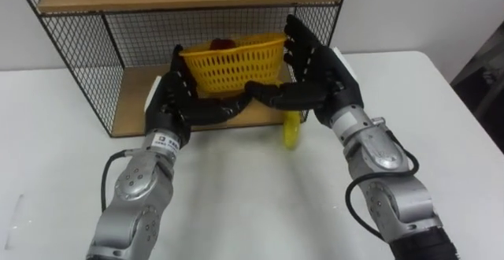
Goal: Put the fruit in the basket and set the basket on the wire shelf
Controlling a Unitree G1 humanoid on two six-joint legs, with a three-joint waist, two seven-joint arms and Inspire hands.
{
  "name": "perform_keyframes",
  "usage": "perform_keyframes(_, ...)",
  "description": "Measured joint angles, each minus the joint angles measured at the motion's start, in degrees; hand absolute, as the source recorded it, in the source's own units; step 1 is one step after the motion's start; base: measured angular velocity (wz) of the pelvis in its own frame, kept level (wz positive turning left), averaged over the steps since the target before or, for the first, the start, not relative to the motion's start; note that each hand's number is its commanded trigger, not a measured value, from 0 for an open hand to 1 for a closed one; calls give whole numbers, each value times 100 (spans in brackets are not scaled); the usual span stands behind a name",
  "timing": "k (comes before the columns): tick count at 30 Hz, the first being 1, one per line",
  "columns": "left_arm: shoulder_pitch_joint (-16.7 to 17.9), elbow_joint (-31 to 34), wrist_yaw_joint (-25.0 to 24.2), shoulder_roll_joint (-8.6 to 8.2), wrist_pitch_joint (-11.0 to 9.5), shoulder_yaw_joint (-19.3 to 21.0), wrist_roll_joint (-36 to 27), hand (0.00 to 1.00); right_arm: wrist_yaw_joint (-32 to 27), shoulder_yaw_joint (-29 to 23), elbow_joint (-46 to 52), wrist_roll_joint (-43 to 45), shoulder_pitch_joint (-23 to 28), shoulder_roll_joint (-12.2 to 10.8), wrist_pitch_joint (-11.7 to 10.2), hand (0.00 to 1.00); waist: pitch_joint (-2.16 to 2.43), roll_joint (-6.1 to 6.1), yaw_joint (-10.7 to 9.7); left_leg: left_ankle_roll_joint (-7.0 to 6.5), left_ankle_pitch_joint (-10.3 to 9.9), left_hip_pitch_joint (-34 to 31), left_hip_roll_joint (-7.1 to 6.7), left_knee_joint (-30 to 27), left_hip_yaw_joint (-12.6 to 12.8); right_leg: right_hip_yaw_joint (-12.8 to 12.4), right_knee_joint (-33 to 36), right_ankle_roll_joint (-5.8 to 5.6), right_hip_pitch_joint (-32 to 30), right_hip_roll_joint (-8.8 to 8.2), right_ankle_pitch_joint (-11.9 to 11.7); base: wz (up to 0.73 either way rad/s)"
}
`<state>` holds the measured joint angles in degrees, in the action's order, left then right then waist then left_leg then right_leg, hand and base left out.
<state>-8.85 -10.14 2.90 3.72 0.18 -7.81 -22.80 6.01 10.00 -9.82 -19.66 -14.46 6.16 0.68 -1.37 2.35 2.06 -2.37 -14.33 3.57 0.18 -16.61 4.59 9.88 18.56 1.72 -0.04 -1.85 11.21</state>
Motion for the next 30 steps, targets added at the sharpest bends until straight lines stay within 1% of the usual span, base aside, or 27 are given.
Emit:
perform_keyframes(2,0,4,0,-25,0,7,7,0,0,-9,0,11,0,-5,0,0,19,-6,-5,1,-1,29,0,57,-4,16,3,0,37,-3,0,0)
perform_keyframes(4,0,7,0,-34,2,7,7,0,0,-9,0,19,0,-11,1,0,25,0,-3,7,5,39,-2,88,0,37,5,1,40,-4,0,0)
perform_keyframes(9,-24,4,0,-56,62,57,11,0,0,-46,-62,3,-36,-5,7,0,32,-12,-7,18,27,112,4,86,-3,47,-70,11,128,6,-13,1)
perform_keyframes(12,-51,-50,1,-63,99,92,55,0,0,-58,-424,-60,-167,-60,11,0,31,-13,-25,18,42,109,3,86,-18,71,-85,14,129,5,-30,0)
perform_keyframes(14,-175,-281,1,-62,185,101,72,0,-1,-69,-774,-21,-311,-113,81,0,29,-16,-20,16,44,102,1,87,-25,56,-85,13,127,2,-33,0)
perform_keyframes(17,-198,-404,5,-51,356,112,127,0,-4,-128,-897,-15,-364,-138,196,0,23,-26,-26,16,43,65,-1,91,-55,87,-100,12,107,2,-35,4)
perform_keyframes(18,-211,-458,5,-57,373,129,185,0,-4,-136,-945,-18,-379,-141,196,0,22,-27,-20,16,43,63,-1,91,-62,109,-103,11,108,1,-35,6)
perform_keyframes(20,-374,-745,6,-97,490,203,389,0,14,-177,-1142,-25,-495,-141,196,0,12,-48,-25,16,43,34,-1,79,-84,134,-111,12,106,-2,-35,6)
perform_keyframes(21,-416,-800,6,-100,500,207,387,0,24,-185,-1195,-24,-525,-141,196,0,13,-55,-27,16,43,26,-1,78,-87,141,-116,14,106,-2,-37,5)
perform_keyframes(23,-570,-926,6,-155,581,253,306,0,55,-243,-1419,-69,-643,-136,249,0,13,-118,-27,16,44,17,4,99,-104,158,-191,14,122,8,-76,2)
perform_keyframes(25,-641,-988,7,-177,629,287,205,0,50,-250,-1579,-69,-733,-134,272,0,16,-153,-22,13,47,21,3,130,-91,151,-193,12,120,8,-76,0)
perform_keyframes(28,-775,-1257,11,-175,760,347,207,0,44,-254,-1735,-78,-867,-143,315,0,16,-168,-28,15,64,37,1,131,-87,162,-200,13,129,7,-77,0)
perform_keyframes(29,-775,-1323,12,-179,857,347,208,0,46,-254,-1846,-90,-920,-151,314,0,16,-168,-31,17,77,54,-1,135,-87,161,-206,14,138,5,-84,0)
perform_keyframes(30,-776,-1361,12,-187,868,348,220,0,49,-258,-1894,-84,-942,-154,317,0,16,-168,-32,17,78,57,-2,132,-91,161,-212,15,143,6,-86,0)
